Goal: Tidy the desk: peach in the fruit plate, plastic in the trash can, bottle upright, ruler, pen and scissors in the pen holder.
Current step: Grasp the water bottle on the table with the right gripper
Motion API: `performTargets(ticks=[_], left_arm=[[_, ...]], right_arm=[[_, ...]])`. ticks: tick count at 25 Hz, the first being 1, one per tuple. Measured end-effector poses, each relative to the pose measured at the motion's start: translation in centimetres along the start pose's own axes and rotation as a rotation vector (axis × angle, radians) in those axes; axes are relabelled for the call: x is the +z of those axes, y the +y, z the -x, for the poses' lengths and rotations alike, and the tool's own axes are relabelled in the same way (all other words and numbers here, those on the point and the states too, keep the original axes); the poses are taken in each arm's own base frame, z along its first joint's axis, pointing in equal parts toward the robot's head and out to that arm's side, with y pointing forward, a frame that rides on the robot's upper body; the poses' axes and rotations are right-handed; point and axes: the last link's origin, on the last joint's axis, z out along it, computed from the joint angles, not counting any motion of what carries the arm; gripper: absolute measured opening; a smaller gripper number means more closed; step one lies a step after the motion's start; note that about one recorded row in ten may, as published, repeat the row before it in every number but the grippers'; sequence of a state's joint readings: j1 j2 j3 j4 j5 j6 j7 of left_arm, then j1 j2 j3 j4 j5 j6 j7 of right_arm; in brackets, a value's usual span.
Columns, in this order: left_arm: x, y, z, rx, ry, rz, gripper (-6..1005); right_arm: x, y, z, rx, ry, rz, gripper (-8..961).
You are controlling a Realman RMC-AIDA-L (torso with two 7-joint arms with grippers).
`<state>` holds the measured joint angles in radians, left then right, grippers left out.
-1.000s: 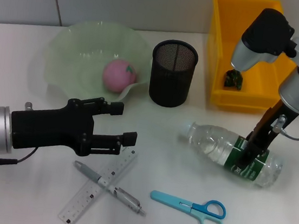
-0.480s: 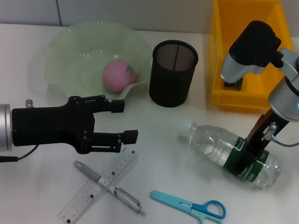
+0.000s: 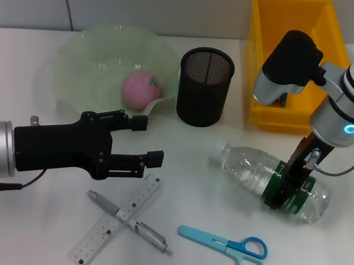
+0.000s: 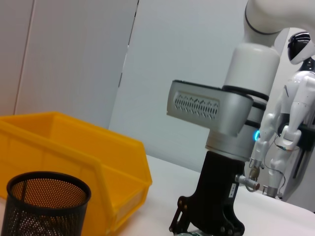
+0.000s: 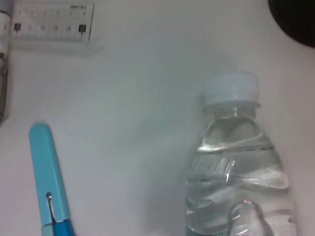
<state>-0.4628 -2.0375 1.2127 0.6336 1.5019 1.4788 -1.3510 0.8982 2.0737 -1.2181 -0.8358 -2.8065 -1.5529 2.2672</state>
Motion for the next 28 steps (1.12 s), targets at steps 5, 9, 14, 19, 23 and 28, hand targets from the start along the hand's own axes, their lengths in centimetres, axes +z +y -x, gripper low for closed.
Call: performTargets(ticks=[5,9,14,19,23,28], left_arm=[[0.02,-0.01,-0.03,0.001,0.002,-0.001,765],[0.04,0.0,-0.02,0.001,0.002,-0.001,764],[0.08,-0.02,-0.02,0.0,0.003,-0.003,763],[0.07,-0.08,0.0,0.0,0.002,-0.007,762],[0.07,-0.09,-0.01,0.002,0.002,-0.007,761],[0.09,-0.1,-0.03,0.003,0.002,-0.007,760]], right_arm=[[0.09,0.01,0.11,-0.002,-0.002,-0.001,762],[0.09,0.04,0.22,-0.005,-0.005,-0.002,762],[0.11,-0.01,0.35,-0.006,-0.013,-0.007,762],[0.4,0.04,0.31,-0.003,-0.006,0.001,762],[0.46,0.08,0.33,-0.008,-0.002,0.001,762],[0.43,0.1,0.31,-0.01,-0.006,-0.003,762]])
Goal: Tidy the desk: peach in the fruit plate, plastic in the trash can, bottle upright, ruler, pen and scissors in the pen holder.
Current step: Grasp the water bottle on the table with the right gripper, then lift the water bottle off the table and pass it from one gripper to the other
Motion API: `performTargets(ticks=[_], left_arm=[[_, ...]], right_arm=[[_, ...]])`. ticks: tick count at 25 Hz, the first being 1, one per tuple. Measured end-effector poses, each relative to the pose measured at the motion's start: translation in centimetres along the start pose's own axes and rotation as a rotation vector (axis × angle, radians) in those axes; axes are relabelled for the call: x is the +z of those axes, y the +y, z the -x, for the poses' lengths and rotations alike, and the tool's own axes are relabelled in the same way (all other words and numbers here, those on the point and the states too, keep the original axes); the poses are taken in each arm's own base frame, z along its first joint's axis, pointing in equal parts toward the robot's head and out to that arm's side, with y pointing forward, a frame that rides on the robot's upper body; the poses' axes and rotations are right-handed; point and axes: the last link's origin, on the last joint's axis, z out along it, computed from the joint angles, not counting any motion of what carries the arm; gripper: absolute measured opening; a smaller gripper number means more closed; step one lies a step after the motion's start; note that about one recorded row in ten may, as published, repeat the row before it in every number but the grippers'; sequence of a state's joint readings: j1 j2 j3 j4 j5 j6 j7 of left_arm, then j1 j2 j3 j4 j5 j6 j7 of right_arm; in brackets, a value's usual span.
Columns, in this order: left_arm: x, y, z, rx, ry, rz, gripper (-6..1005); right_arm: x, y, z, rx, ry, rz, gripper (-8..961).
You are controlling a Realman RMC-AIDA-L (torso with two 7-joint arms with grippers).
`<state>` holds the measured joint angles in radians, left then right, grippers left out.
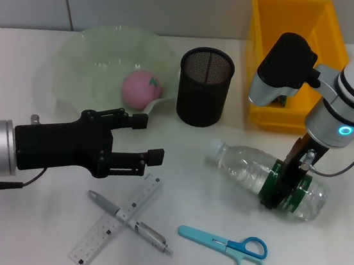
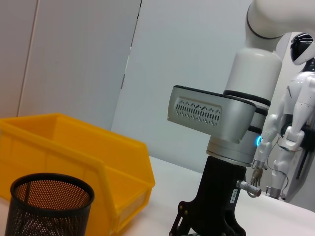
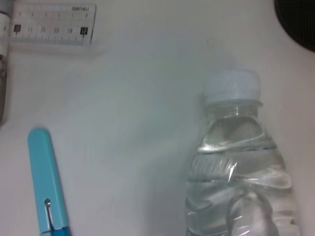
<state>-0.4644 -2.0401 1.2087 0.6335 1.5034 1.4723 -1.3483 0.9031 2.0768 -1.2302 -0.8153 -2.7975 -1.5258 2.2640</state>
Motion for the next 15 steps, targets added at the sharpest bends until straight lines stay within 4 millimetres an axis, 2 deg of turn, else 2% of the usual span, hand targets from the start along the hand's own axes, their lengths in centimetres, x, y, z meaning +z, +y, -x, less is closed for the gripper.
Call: performTargets(ticks=[15], left_arm=[[-0.07,-0.11,-0.13,0.001,0.005,-0.005,756]], right_arm=[[-0.61,-0.03,0.42,-0.019,-0.038,-0.004,761]])
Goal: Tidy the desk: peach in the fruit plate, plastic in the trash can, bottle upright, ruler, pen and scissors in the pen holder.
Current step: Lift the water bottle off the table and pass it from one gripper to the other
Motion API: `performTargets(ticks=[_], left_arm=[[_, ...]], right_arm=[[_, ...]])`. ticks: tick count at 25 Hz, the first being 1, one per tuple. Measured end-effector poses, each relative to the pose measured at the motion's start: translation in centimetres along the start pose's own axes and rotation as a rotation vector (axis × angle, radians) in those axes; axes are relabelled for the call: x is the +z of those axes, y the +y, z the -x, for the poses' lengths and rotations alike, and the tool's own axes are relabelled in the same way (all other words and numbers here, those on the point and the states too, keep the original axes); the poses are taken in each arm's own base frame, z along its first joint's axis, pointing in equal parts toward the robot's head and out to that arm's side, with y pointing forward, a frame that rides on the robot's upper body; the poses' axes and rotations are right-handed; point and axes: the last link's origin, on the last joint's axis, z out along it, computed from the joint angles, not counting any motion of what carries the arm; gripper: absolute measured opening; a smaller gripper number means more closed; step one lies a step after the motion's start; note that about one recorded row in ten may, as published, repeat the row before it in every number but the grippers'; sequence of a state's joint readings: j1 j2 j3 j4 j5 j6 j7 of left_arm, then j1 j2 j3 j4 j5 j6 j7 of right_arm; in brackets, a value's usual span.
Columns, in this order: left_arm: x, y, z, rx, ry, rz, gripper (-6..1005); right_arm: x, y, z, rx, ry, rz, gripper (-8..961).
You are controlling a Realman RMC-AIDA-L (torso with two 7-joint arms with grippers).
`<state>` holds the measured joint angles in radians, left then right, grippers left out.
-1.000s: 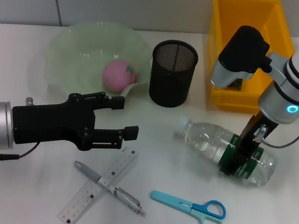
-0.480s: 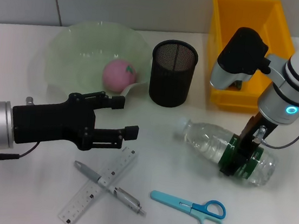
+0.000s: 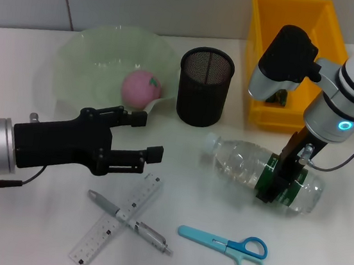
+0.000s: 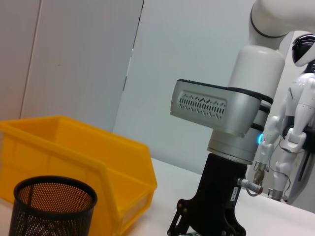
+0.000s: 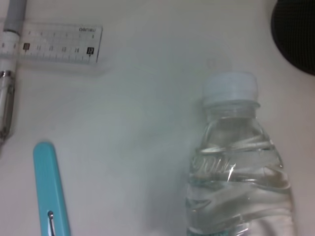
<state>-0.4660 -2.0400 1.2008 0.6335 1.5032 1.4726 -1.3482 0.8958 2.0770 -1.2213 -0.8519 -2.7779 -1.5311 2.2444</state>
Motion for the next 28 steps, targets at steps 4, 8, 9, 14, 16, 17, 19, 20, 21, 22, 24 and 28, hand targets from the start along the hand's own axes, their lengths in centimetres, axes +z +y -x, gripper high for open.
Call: performTargets(ticks=[4,8,9,14,16,17,19,20,21,22,24,28], left_arm=[[0.1,0.0,-0.1,0.002,0.001,0.001,755],[0.1,-0.1,-0.2,0.004,0.002,0.0,754],[0.1,-0.1,-0.2,0.004,0.003,-0.001,754],[0.1,-0.1,-0.2,0.005,0.003,-0.001,753],[0.1,-0.1,-0.2,0.005,0.003,-0.001,752],[0.1,-0.1,-0.2,0.005,0.003,-0.001,752],[0.1,-0.1,-0.2,0.005,0.003,-0.001,751],[0.1,-0.1,-0.3,0.005,0.004,-0.002,751],[0.1,-0.1,-0.3,0.005,0.004,-0.002,751],[0.1,-0.1,-0.3,0.005,0.004,-0.002,751],[0.0,-0.2,-0.3,0.002,0.012,-0.008,750],[-0.2,-0.3,-0.4,-0.009,0.033,-0.022,749]], right_arm=[[0.0,0.0,0.1,-0.002,-0.005,0.003,761],[-0.1,0.0,0.2,-0.004,-0.011,0.001,761],[-0.2,0.0,0.2,-0.006,-0.012,0.0,761],[-0.2,0.0,0.3,-0.008,-0.015,-0.002,762],[-0.3,0.1,0.5,-0.017,-0.03,0.004,762],[-0.3,0.1,0.5,-0.017,-0.03,0.004,762],[-0.5,0.2,0.7,-0.026,-0.049,0.009,762],[-0.6,0.3,0.7,-0.031,-0.062,0.01,762],[-0.8,0.3,0.6,-0.038,-0.078,0.011,762],[-0.9,0.4,0.6,-0.046,-0.099,0.012,762],[-1.3,0.5,0.5,-0.056,-0.144,0.014,762],[-2.0,0.8,-0.1,-0.075,-0.247,0.016,762]])
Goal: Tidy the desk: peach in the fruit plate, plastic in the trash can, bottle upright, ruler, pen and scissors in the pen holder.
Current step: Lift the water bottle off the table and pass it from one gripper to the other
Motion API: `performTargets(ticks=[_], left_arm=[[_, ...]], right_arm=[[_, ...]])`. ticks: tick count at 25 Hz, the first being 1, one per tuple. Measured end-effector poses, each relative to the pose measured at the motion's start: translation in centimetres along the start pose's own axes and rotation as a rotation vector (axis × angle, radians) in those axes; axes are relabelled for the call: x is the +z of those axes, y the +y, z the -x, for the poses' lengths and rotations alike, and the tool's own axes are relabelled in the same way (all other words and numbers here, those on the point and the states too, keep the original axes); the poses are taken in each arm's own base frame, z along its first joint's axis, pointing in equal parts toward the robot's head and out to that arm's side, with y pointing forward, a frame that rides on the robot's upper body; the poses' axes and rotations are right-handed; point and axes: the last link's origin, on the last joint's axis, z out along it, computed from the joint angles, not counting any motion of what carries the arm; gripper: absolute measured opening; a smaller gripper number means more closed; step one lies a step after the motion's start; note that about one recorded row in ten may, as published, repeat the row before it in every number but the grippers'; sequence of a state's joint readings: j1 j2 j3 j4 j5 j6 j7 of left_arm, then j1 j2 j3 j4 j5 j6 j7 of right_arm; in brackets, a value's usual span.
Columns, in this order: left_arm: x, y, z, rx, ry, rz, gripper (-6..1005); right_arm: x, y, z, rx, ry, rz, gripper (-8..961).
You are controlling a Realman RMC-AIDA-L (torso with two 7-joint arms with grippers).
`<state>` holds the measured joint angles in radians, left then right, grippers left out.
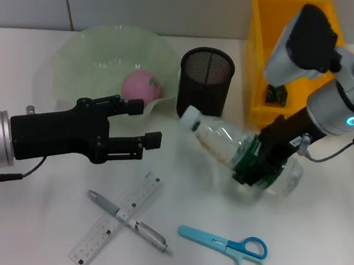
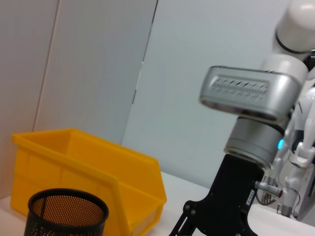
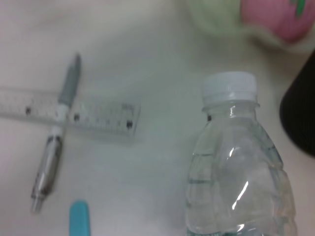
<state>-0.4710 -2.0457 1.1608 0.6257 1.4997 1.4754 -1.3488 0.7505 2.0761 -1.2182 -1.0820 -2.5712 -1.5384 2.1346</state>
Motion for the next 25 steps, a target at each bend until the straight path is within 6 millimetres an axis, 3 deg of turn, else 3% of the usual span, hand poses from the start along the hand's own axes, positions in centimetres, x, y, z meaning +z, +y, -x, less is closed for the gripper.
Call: performTargets(ticks=[12,25], left_arm=[[-0.7,-0.5,-1.0,-0.084,0.125,-0.053,747],[-1.1,-0.6,-1.0,-0.155,0.243,-0.082,743]], right_arm=[[-2.2,0.4,-1.5,-0.001,-0.404,0.015,761],[-0.6,1.3,-2.3,-0.049,-0.788,0.098,762]])
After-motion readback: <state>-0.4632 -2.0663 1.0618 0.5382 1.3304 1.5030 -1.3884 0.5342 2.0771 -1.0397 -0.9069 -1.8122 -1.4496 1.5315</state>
